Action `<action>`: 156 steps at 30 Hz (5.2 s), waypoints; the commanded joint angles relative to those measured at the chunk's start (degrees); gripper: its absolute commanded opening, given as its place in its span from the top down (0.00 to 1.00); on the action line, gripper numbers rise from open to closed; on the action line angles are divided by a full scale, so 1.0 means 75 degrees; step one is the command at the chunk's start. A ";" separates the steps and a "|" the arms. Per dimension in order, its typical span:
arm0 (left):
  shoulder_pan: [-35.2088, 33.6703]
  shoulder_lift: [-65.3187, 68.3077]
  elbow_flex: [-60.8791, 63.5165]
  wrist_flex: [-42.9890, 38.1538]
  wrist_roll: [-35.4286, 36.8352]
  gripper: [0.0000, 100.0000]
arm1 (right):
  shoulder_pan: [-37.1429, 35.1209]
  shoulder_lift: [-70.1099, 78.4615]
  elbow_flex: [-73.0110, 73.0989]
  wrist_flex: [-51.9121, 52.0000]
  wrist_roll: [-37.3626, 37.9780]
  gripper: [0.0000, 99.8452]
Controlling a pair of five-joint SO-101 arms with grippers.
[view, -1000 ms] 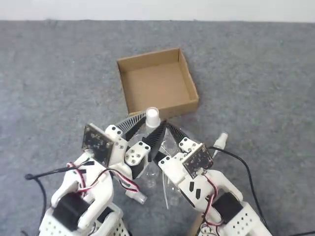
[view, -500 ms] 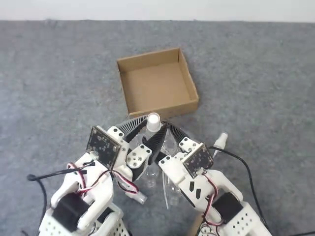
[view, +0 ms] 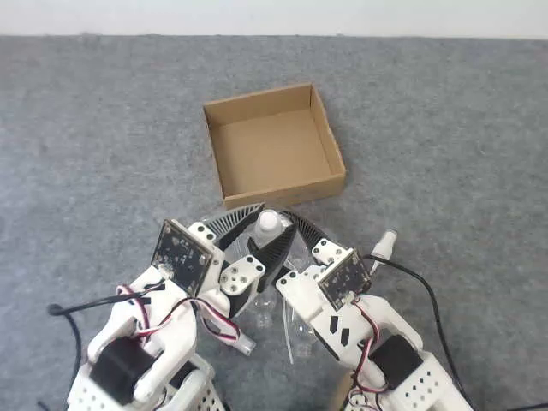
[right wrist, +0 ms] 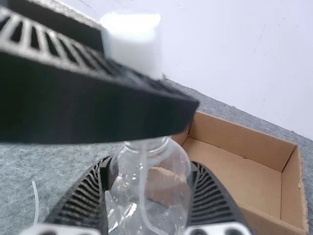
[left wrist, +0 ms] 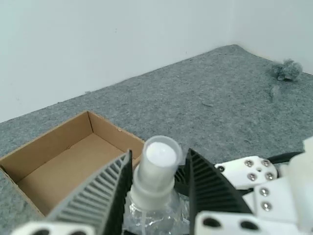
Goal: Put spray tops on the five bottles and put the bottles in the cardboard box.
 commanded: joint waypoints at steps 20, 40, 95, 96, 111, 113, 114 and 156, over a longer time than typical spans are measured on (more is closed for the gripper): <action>-0.0316 0.0012 -0.0182 -0.0270 0.0399 0.91 | 0.0100 -0.0041 0.0059 -0.0041 -0.0035 0.99; -0.0223 -0.0035 -0.0240 -0.0211 0.0363 0.80 | 0.0123 -0.0041 0.0059 -0.0029 -0.0035 0.99; -0.7080 -0.0047 0.2280 -0.1453 0.0000 0.99 | 0.0463 -0.0041 0.0152 -0.0006 -0.0082 0.99; -0.7092 -0.0047 0.2374 -0.1524 0.0000 0.99 | 0.0463 -0.0041 0.0164 -0.0018 -0.0082 0.99; -0.7103 -0.0047 0.2760 -0.1618 0.0000 0.99 | 0.0463 0.0041 -0.0903 0.0029 -0.0059 0.99; -0.7092 -0.0047 0.2772 -0.1618 0.0000 0.99 | 0.0463 0.0041 -0.1242 0.0205 -0.0023 0.99; -0.7068 -0.0047 0.2819 -0.1653 -0.0012 0.99 | 0.0463 0.0041 -0.1418 0.0287 -0.0023 0.99; -0.7103 -0.0047 0.2995 -0.2028 -0.0047 0.99 | 0.0475 0.7684 -0.7045 -0.2819 0.0680 0.99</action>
